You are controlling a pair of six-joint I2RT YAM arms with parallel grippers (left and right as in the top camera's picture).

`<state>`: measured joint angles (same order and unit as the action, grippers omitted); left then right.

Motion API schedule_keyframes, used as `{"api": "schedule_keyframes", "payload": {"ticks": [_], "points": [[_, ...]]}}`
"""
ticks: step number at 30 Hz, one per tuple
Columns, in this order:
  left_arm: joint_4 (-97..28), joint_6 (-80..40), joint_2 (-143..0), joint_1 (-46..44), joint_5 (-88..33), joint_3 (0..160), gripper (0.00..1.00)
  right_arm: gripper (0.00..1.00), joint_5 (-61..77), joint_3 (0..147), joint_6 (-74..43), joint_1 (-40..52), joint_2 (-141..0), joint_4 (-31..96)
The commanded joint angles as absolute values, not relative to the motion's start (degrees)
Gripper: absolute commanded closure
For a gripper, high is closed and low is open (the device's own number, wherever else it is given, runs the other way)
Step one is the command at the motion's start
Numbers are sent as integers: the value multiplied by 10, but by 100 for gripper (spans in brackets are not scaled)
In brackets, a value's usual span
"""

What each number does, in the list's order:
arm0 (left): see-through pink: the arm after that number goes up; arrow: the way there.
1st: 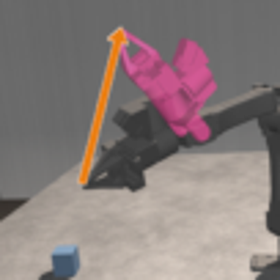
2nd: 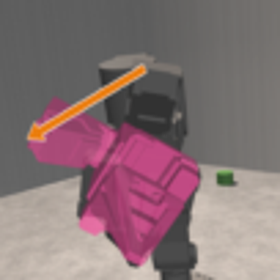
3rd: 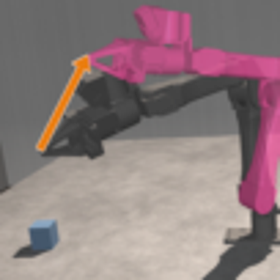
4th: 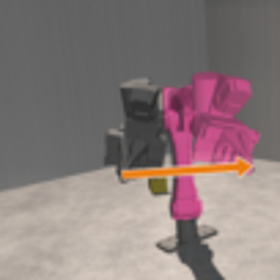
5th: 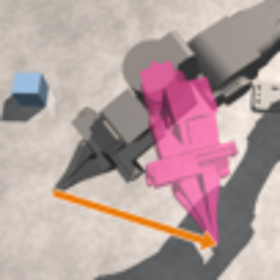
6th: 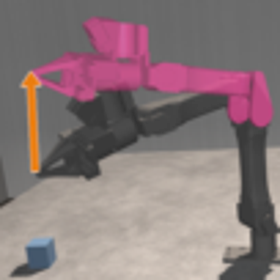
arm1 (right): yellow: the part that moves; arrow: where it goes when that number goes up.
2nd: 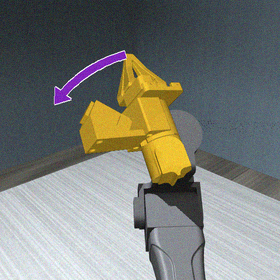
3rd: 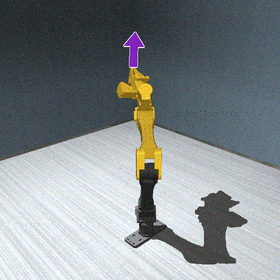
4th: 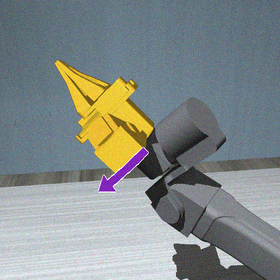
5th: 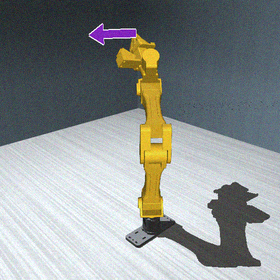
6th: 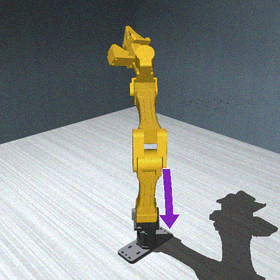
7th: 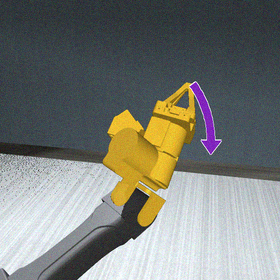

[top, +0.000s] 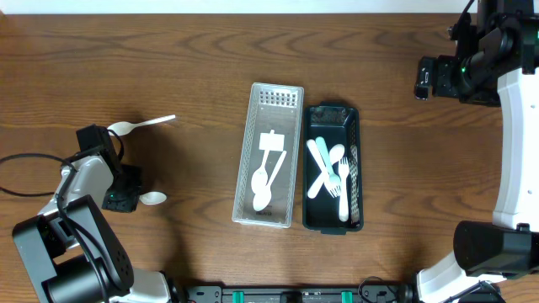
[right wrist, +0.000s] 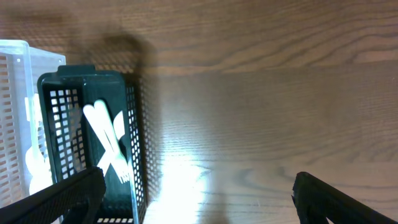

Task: Pack container
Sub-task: 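Lower the left gripper onto a white spoon and grasp it, then carry the spoon into the white basket and open the left gripper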

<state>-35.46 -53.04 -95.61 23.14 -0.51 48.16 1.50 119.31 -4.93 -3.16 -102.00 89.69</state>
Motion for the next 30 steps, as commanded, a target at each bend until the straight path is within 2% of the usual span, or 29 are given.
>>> {"api": "schedule_keyframes", "payload": {"ticks": [1, 8, 16, 24, 30], "points": [[-404, -463, -987, 229, -9, 467, 94, 1, 13, 1198, -40, -34, -1023, 894], [-524, -379, -887, 168, -9, 577, 94, 1, 13, 1198, -40, -34, -1023, 887], [-609, -305, -778, 4, -9, 722, 94, 1, 13, 1198, -42, -34, -1023, 881], [-593, -212, -777, -219, -9, 749, 94, 1, 14, 1198, -42, -34, -1023, 880], [-547, -176, -835, -325, -9, 749, 94, 1, 16, 1198, -46, -34, -1023, 879]]}}
